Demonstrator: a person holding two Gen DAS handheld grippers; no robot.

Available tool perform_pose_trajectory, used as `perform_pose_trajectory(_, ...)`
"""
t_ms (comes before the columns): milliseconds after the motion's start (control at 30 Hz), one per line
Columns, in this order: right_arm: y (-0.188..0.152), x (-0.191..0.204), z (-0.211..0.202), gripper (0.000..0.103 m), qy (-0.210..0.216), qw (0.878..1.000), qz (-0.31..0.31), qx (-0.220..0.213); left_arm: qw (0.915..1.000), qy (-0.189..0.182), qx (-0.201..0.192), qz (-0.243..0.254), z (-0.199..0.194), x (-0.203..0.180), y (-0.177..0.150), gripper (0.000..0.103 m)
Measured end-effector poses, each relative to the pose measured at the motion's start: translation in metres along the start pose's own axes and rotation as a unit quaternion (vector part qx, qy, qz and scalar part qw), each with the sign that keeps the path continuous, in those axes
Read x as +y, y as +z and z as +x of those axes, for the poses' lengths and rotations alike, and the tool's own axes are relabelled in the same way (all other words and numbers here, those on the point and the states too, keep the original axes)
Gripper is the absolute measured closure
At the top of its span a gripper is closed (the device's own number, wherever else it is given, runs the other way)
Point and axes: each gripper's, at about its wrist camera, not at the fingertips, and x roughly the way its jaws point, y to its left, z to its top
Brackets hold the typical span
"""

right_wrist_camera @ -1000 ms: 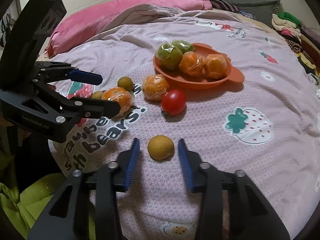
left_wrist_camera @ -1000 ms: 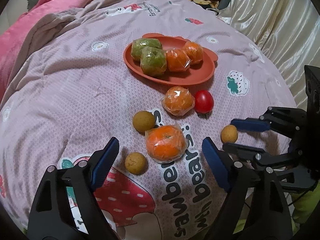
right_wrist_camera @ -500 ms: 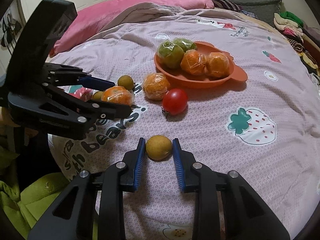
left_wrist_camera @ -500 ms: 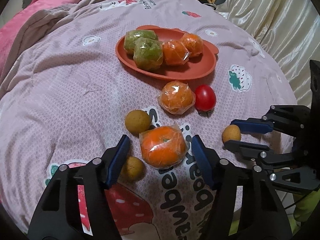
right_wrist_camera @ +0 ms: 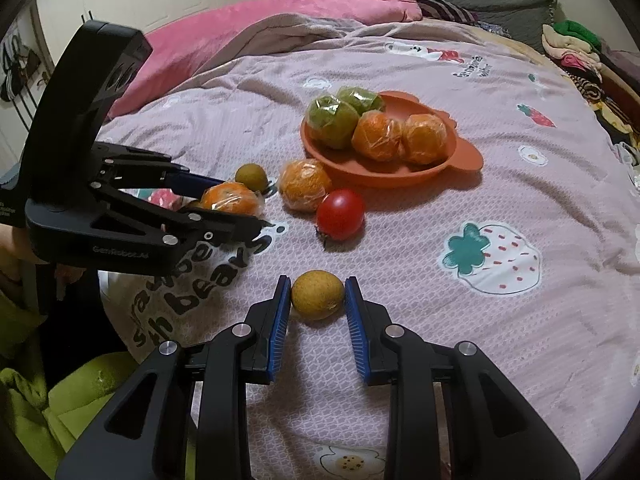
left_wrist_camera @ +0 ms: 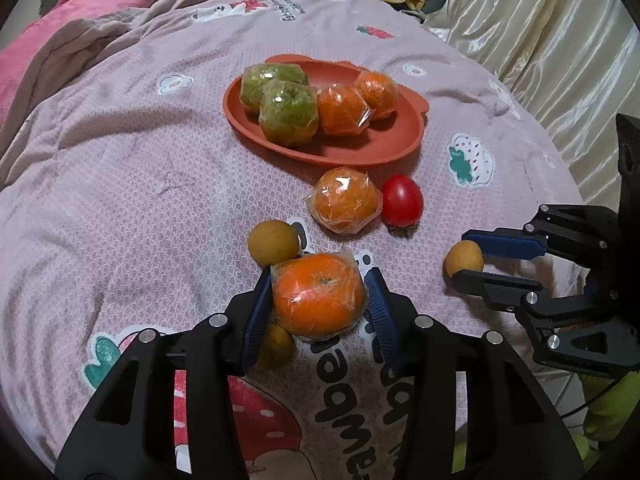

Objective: Organize fruits
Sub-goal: 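Grasp the wrapped orange with left tool while right tool grasps a small yellow fruit, then carry the wrapped orange with left tool into the plate while right tool carries the yellow fruit there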

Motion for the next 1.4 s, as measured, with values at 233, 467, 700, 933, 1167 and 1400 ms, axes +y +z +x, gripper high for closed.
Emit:
perform_pose_trajectory(233, 0.008, -0.006, -0.011, 0.076, -0.007, 1.000, 0.005, -0.018, 0.9995, -0.010, -0.027, -0.012, -0.021, 0.004, 0.008, 0.065)
perform_pose_trajectory(467, 0.020, -0.017, -0.018, 0.076, -0.014, 0.999, 0.009, -0.036, 0.9990, -0.006, -0.043, -0.014, -0.032, 0.008, 0.026, 0.065)
perform_pose_trajectory(700, 0.035, -0.030, -0.021, 0.076, -0.022, 0.998, 0.010, -0.052, 0.9988, -0.005, -0.047, -0.016, -0.030, 0.013, 0.046, 0.065)
perform_pose_trajectory(933, 0.053, -0.046, -0.022, 0.076, -0.033, 0.997, 0.012, -0.066, 0.9991, -0.010, -0.040, -0.007, -0.020, 0.005, 0.060, 0.065)
perform_pose_trajectory(1167, 0.067, -0.061, -0.019, 0.076, -0.040, 0.997, 0.014, -0.071, 0.9994, -0.012, -0.030, 0.008, -0.005, -0.007, 0.071, 0.065)
perform_pose_trajectory(1400, 0.072, -0.073, -0.012, 0.076, -0.039, 0.997, 0.019, -0.067, 0.9995, -0.002, -0.025, 0.019, 0.008, -0.015, 0.077, 0.065)
